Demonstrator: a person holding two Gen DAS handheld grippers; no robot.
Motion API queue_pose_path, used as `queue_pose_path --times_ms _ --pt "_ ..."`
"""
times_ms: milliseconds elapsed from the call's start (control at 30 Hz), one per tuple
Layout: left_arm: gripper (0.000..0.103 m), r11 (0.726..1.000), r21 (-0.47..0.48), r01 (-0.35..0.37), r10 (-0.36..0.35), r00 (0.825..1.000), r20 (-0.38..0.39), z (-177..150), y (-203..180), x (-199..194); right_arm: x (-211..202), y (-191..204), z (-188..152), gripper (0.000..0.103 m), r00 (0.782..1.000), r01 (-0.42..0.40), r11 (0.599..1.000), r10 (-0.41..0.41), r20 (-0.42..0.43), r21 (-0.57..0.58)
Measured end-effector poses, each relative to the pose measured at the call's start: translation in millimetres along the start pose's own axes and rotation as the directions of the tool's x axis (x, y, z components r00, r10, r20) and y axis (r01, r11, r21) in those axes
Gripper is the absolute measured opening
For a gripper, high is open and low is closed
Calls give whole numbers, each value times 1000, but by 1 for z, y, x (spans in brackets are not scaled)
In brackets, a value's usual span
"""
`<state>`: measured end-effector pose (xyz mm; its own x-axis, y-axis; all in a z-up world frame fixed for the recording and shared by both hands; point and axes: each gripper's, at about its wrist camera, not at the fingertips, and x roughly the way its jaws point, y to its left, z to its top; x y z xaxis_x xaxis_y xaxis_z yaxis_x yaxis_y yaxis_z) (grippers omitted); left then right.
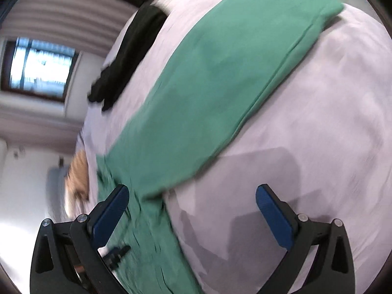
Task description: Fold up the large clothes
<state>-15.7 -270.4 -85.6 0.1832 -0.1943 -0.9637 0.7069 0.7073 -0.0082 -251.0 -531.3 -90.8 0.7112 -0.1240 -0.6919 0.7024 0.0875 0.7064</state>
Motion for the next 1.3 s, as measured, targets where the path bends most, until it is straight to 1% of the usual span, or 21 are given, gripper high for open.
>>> queue_pose_path --times_ms 133,167,233,367,433,500,533,567,600,667,733,833,933,967,1033,1067,1133,1167,1200,1267,1300 --pt "98 1000 -8 12 -12 1000 3 12 -11 4 -6 -23 36 103 996 -68 992 61 71 109" --pt "98 1000 -11 14 -14 1000 2 19 -12 8 -7 -27 44 103 994 -82 989 71 87 127" --pt "98 1000 -15 17 -17 1000 0 22 -17 11 -8 -31 59 103 988 -112 982 94 125 152" --pt "98 1000 -12 25 -25 1000 -4 24 -22 14 -7 -33 81 103 979 -131 976 101 176 173" --pt "98 1000 -13 27 -27 1000 -8 23 -28 12 -5 -30 86 103 976 -135 973 98 194 187" --pt "98 999 -19 28 -28 1000 -11 24 -26 13 -5 -35 91 97 976 -136 963 90 200 232" --pt "98 999 -25 30 -30 999 -11 25 -23 14 -3 -38 95 76 978 -136 956 87 191 261" --pt "98 999 -31 32 -32 999 -9 24 -21 14 2 -42 97 23 984 -112 948 65 163 296" --pt "98 999 -37 33 -33 999 -8 25 -19 13 6 -47 99 2 991 -70 943 30 127 327" --pt "98 998 -45 32 -32 999 -3 24 -12 11 4 -44 99 4 991 -46 947 5 131 318" --pt "98 998 -57 27 -27 1000 7 25 -2 10 -3 -25 98 4 987 -44 971 6 163 236" --pt "98 997 -75 12 -10 1000 23 27 18 8 -12 24 97 4 981 -32 998 20 192 62" --pt "98 995 -101 -10 14 999 42 27 44 5 -8 88 88 4 982 -21 993 43 186 -119" --pt "98 993 -113 -16 22 999 48 24 51 1 -5 111 82 4 983 -14 982 48 177 -189" --pt "98 990 -140 -28 36 998 60 22 73 -4 10 168 62 4 988 -11 935 65 141 -354" --pt "98 988 -153 -33 43 997 67 19 87 -5 21 201 46 4 991 -14 897 72 114 -442" --pt "98 983 -180 -46 61 995 77 15 110 -9 39 250 13 4 995 -38 825 85 57 -564" --pt "98 980 -190 -51 67 994 81 13 117 -10 54 279 -11 4 996 -58 773 88 16 -632" --pt "98 977 -205 -58 77 993 85 7 132 -11 63 296 -33 4 996 -76 733 87 -18 -676" --pt "98 970 -233 -73 96 991 89 0 156 -11 99 334 -88 4 992 -124 647 63 -109 -753" --pt "98 967 -244 -78 102 991 89 -4 167 -11 115 342 -108 4 989 -138 623 41 -144 -770"
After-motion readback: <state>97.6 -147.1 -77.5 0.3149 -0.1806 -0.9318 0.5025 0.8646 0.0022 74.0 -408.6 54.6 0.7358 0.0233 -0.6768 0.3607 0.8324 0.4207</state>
